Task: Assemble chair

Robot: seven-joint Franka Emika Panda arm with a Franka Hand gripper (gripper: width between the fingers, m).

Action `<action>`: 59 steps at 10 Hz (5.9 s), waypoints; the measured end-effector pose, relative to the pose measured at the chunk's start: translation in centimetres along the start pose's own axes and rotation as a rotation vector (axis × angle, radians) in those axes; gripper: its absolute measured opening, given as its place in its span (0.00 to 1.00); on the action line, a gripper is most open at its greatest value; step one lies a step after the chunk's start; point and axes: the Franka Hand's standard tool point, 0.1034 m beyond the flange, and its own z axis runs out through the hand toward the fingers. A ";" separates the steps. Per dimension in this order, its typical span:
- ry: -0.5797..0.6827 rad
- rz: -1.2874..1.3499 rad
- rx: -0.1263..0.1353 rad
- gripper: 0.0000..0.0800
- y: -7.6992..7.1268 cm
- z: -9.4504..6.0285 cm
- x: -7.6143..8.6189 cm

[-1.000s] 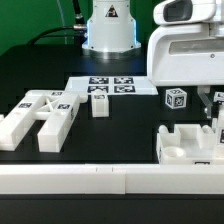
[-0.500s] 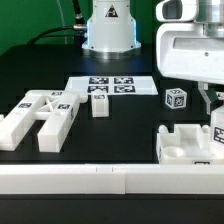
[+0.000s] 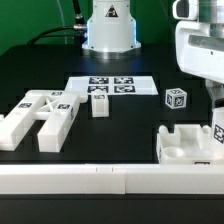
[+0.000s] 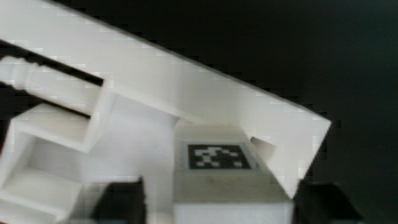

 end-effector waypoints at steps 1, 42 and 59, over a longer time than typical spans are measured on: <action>-0.001 -0.070 -0.004 0.58 0.1 0.0 0.0; 0.027 -0.619 -0.069 0.81 -0.2 0.3 0.5; 0.005 -1.052 -0.107 0.36 -0.4 0.0 0.9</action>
Offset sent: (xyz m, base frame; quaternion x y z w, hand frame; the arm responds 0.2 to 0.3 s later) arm -0.0033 0.0086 0.0038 0.0017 -0.0101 -0.2624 0.9649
